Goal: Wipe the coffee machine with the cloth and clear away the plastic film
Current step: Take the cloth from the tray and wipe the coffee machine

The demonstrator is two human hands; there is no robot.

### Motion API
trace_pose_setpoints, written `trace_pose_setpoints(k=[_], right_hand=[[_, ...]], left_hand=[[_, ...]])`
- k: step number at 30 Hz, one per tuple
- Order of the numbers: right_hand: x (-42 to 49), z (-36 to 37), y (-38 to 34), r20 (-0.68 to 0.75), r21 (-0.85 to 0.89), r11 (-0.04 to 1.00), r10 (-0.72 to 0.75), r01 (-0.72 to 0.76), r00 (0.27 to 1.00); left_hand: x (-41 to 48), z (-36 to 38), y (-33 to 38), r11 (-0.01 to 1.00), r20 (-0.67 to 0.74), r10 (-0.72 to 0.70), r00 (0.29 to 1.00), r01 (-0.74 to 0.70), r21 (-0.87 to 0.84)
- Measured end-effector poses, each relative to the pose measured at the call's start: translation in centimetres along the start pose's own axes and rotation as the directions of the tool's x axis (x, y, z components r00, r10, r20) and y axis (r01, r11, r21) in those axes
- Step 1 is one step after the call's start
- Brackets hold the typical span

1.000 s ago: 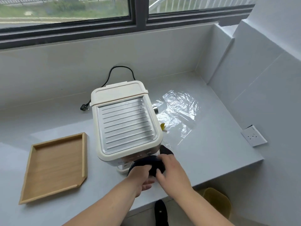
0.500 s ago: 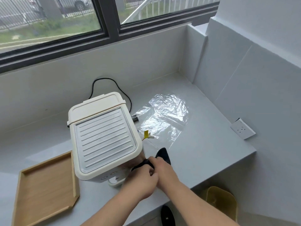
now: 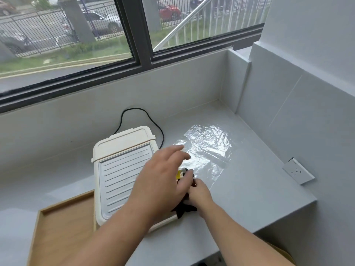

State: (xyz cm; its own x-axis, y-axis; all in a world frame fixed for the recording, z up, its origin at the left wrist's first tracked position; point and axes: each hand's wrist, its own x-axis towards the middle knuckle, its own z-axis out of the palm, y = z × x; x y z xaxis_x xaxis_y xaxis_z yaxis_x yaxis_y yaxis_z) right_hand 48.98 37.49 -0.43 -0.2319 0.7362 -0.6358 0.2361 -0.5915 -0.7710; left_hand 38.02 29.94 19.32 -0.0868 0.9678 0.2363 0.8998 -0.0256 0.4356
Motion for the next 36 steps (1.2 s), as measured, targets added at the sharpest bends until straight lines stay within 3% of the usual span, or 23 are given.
trace_pose_setpoints(k=[3,6,10,16,22,24,28,36], right_hand=[[0.9,0.2,-0.8,0.085,0.19,0.974,0.111,-0.125,0.99],[2.1,0.2,-1.4,0.163,0.291,0.919,0.227,-0.267,0.96],[4.0,-0.4,-1.8,0.258,0.278,0.892,0.287,-0.356,0.922],[7.8,0.5,-4.1,0.332,0.024,0.959,0.258,-0.282,0.907],[9.7,2.8,-8.4,0.388,-0.337,0.94,0.191,-0.055,0.902],[9.5,3.9,-10.2,0.393,-0.294,0.955,0.155,-0.036,0.906],[7.8,5.3,-13.1,0.398,0.022,0.995,0.081,-0.098,0.914],[2.9,5.4,-16.7,0.44,0.221,0.975,-0.111,0.012,0.891]], left_hand=[[1.4,-1.9,-4.8,0.97,0.023,-0.159,0.987,0.152,0.192],[1.3,-2.9,-8.9,0.889,0.095,-0.374,0.923,0.327,0.321],[0.9,-2.0,-10.7,0.876,0.081,-0.406,0.91,0.362,0.32],[0.9,-1.5,-11.1,0.88,0.059,-0.395,0.917,0.359,0.311],[1.0,-1.4,-11.1,0.874,0.056,-0.404,0.913,0.367,0.319],[1.0,-1.4,-11.1,0.873,0.059,-0.406,0.912,0.368,0.319],[0.9,-1.3,-11.2,0.872,0.044,-0.407,0.913,0.373,0.316],[1.0,-1.3,-11.0,0.865,0.037,-0.414,0.909,0.381,0.327]])
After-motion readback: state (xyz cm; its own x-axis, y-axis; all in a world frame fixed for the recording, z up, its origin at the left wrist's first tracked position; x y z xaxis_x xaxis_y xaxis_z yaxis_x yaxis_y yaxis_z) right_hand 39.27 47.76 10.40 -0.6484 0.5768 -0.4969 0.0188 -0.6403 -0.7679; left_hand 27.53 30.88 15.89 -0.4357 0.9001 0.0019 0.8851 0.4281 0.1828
